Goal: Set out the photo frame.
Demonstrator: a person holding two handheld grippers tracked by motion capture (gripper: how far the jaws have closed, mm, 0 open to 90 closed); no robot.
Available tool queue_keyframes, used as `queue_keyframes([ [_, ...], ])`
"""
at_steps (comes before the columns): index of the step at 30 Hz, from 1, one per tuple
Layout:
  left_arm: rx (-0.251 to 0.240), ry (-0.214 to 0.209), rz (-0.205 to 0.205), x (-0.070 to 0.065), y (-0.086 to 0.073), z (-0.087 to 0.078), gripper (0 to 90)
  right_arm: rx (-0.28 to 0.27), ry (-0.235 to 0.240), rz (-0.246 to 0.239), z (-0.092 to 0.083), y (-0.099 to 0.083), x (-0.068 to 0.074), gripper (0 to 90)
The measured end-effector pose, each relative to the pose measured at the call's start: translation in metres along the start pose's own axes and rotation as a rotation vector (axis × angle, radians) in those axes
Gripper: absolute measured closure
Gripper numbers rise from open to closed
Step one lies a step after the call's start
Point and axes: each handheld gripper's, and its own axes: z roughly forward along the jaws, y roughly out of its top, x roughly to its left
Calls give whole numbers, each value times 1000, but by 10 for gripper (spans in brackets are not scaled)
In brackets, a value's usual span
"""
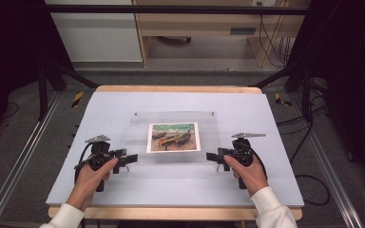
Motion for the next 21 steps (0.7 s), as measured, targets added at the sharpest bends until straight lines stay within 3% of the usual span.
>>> queue_keyframes([
  [9, -21, 7, 11, 3, 8, 7, 303, -21, -15, -16, 0, 7, -8, 306],
  [21, -53, 52, 42, 3, 17, 13, 358, -51, -59, -73, 0, 16, -11, 334],
])
